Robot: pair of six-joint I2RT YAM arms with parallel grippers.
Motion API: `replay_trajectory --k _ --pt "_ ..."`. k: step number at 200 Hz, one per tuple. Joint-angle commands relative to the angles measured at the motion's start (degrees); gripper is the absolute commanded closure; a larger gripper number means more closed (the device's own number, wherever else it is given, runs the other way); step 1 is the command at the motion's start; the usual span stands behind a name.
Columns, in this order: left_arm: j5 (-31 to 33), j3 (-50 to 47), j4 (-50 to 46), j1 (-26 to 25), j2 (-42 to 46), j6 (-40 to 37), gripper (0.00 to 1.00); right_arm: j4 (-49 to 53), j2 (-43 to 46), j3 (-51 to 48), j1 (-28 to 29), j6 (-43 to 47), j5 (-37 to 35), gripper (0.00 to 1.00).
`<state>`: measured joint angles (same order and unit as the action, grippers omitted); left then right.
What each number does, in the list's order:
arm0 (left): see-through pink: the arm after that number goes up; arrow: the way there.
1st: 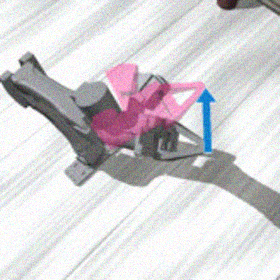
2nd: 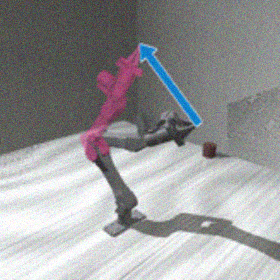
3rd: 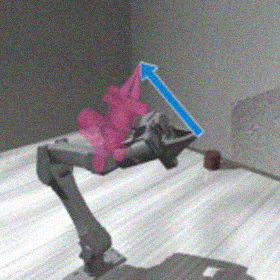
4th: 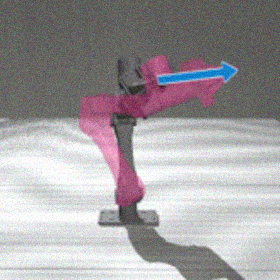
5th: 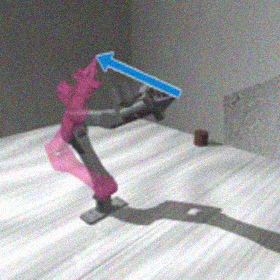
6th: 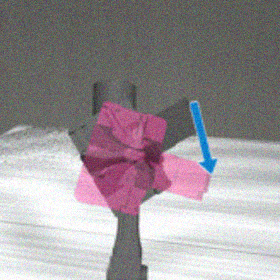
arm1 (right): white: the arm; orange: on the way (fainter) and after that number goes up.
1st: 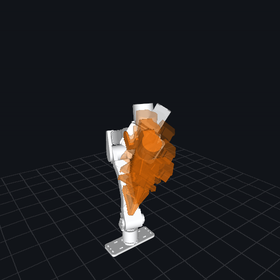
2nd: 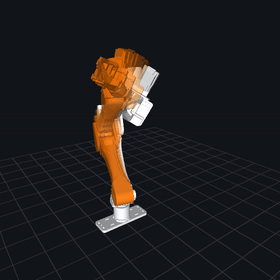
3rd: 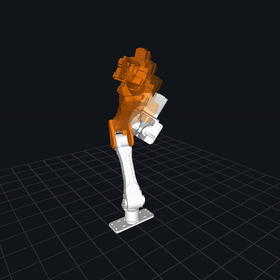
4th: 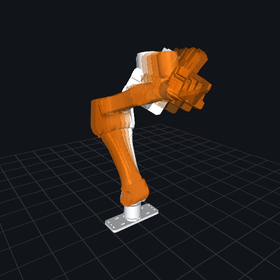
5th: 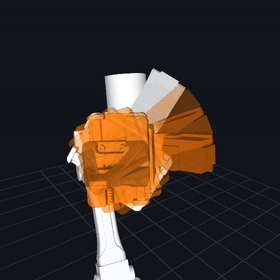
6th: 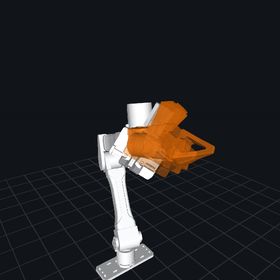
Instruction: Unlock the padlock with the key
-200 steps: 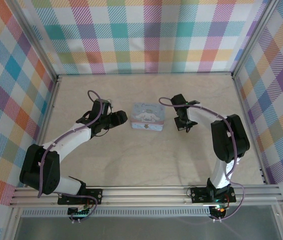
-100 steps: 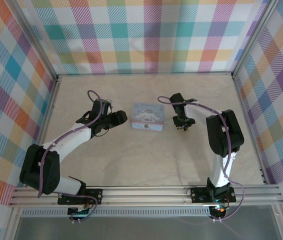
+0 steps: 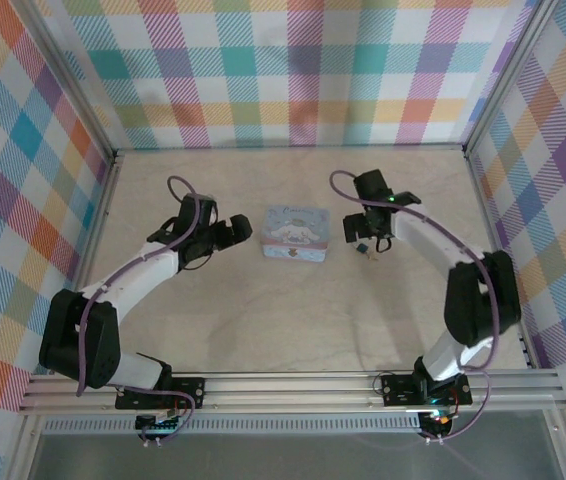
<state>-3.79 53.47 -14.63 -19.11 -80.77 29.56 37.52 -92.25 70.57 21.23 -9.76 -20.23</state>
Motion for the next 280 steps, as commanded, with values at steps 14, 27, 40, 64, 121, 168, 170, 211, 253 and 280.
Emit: replay_trajectory --k 14,27,40,64,121,168,170,211,253,280 --pt "11.98 5.47 -6.5 2.98 2.45 -7.82 0.0 -8.17 7.15 -7.69 -2.94 -4.31 -5.61 0.0" --pt "16.43 5.85 -6.72 4.49 2.38 -10.47 0.0 -14.37 11.15 -12.95 -3.79 -5.12 -9.71 0.0" --pt "20.17 5.75 -7.43 6.36 2.2 -13.41 0.0 -23.17 16.23 -20.06 -4.82 -3.9 -11.59 0.0" --pt "29.86 -0.62 1.09 9.5 3.49 -19.64 0.0 -40.89 23.55 -34.27 -5.69 3.28 -16.0 0.0" --pt "28.06 -14.53 28.74 12.37 -2.13 -23.47 0.0 -66.19 20.88 -48.24 -8.76 9.42 -13.48 0.0" --pt "24.67 -26.46 55.12 12.41 -7.09 -28.59 0.0 -84.6 14.2 -51.2 -9.97 14.94 -0.37 0.0" --pt "24.24 -26.5 55.19 12.43 -7.07 -28.81 0.0 -85.08 13.78 -51.11 -10.05 14.99 0.16 0.0" --pt "15.41 -29.47 61.17 14.05 -8.65 -29.85 0.0 -94.21 4.52 -52.21 -17.83 9.03 10.97 0.0" --pt "15.29 -29.81 61.44 14.1 -8.72 -30.12 0.0 -88.01 4.23 -48.31 -17.76 9.47 12.25 0.0" --pt "15.29 -29.88 61.67 14.1 -8.79 -30.12 0.0 -86.37 4.41 -47.72 -18.95 9.08 14.82 0.0"
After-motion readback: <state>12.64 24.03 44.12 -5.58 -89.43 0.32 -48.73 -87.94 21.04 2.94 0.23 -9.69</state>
